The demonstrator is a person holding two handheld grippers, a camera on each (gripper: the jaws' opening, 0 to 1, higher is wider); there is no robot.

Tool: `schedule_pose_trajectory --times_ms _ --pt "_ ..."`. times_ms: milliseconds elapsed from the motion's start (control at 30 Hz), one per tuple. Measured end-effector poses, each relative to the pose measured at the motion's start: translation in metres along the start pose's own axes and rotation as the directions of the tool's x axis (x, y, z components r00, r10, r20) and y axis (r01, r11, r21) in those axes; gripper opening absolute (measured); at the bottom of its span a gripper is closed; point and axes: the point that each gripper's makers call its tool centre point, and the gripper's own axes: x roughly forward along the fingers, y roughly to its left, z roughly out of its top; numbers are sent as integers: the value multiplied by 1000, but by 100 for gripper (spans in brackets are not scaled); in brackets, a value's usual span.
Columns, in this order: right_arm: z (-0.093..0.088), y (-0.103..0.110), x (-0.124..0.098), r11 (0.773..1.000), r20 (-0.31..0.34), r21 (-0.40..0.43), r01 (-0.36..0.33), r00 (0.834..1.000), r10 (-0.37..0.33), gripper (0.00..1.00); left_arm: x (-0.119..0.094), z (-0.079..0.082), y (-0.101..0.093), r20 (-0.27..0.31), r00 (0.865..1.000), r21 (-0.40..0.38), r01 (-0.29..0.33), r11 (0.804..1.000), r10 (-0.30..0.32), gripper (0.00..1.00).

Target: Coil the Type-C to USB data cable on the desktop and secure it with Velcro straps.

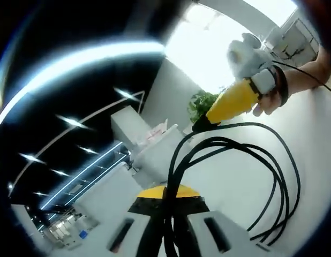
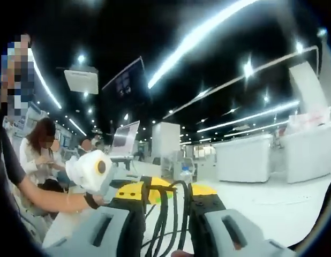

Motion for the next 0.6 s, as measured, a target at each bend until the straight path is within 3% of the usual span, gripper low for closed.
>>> schedule_pose_trajectory --times_ms 133,433,600 --pt "-13 -9 0 996 -80 -75 41 996 -47 31 0 2 -1 4 1000 11 5 1000 -5 4" --pt "-32 -18 0 977 -179 -193 88 976 -123 27 0 6 -12 -7 1000 53 27 998 -27 4" --pt "-41 -27 0 949 -223 -288 130 954 -198 24 1 10 -20 1 999 59 47 997 -47 4"
